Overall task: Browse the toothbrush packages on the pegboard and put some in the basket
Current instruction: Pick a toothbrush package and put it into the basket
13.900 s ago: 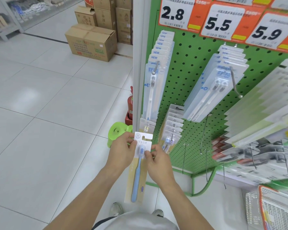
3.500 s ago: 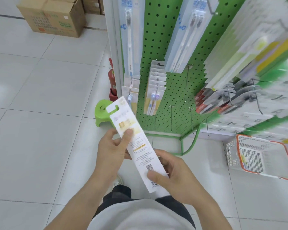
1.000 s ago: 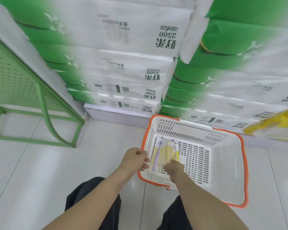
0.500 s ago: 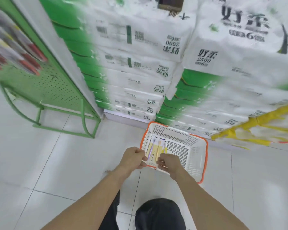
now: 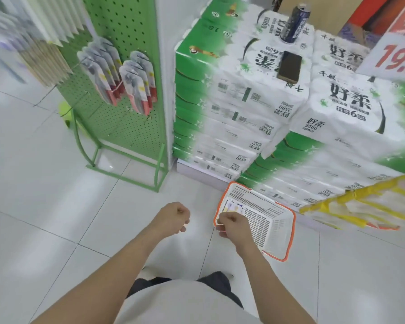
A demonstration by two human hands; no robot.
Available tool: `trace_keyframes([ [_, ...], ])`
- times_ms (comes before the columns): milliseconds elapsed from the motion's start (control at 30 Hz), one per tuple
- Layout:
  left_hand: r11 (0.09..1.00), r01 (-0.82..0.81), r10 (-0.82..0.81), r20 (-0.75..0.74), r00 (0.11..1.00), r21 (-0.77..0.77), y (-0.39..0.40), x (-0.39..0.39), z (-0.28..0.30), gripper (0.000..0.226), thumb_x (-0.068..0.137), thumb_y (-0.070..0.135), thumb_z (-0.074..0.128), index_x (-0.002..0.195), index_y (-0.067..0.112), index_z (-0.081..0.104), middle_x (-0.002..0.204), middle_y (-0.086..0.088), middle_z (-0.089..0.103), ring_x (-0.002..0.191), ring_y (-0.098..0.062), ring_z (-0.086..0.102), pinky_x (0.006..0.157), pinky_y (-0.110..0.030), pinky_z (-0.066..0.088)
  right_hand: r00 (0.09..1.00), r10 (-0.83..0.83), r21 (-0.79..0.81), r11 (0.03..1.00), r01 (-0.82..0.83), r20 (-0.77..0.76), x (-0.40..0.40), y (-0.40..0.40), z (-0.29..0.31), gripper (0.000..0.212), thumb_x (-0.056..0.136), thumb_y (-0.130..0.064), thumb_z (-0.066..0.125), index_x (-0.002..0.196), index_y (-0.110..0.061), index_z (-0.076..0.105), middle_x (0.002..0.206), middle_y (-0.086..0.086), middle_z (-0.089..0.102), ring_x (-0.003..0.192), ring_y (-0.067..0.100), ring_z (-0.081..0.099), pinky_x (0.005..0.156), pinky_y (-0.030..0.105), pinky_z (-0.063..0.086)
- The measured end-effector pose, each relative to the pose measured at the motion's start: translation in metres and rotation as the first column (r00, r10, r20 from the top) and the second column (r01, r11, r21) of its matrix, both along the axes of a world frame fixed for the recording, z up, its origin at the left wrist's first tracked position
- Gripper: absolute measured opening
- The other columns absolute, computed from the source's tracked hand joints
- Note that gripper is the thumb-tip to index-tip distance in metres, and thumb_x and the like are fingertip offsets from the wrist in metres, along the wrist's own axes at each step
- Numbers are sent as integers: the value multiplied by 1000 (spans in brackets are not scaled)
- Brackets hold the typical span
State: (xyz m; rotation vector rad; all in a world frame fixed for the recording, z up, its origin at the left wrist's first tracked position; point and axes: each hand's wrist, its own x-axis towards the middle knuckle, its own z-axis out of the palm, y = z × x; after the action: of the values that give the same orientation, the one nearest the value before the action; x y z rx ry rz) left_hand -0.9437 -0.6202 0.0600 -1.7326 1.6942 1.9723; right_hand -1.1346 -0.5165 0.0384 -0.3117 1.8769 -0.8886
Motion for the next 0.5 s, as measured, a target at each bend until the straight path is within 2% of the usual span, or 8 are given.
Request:
trace_keyframes([
  [133,988,128,-121,72,990,-91,-20,74,-5,16,97,30,52,99,19,64,101,1,69,80,-16,72,73,-27,51,939,315,62,949,-309,-137,59,-34,-3,7,95,-16,62,91,-16,67,91,4,71,76,19,73,73,37,56],
  [200,973,183,-163,145,976,-143,-30,107,-9,19,99,30,52,103,17,64,102,4,67,89,-18,70,79,-29,52,867,451,100,892,-440,-212,88,-56,-2,4,94,-22,64,91,-23,66,91,-1,71,82,19,73,77,35,55],
  [267,960,232,-198,210,958,-156,-43,138,-14,19,99,32,51,105,18,63,101,5,66,89,-18,65,84,-33,54,771,575,147,818,-557,-275,116,-80,0,1,94,-26,65,94,-26,65,95,-5,69,88,17,68,79,28,52],
  [367,944,286,-225,312,923,-165,-74,181,-26,20,98,36,49,107,22,61,105,3,68,92,-17,64,88,-37,55,615,734,221,676,-703,-288,156,-127,6,21,96,-30,63,114,-20,66,101,-7,65,91,12,60,81,21,44],
  [500,931,314,-222,397,891,-184,-130,224,-37,26,101,36,44,117,20,57,113,0,67,97,-20,64,88,-36,54,475,840,258,535,-805,-261,200,-198,7,29,98,-35,60,123,-20,63,102,-8,63,89,12,60,79,21,44],
])
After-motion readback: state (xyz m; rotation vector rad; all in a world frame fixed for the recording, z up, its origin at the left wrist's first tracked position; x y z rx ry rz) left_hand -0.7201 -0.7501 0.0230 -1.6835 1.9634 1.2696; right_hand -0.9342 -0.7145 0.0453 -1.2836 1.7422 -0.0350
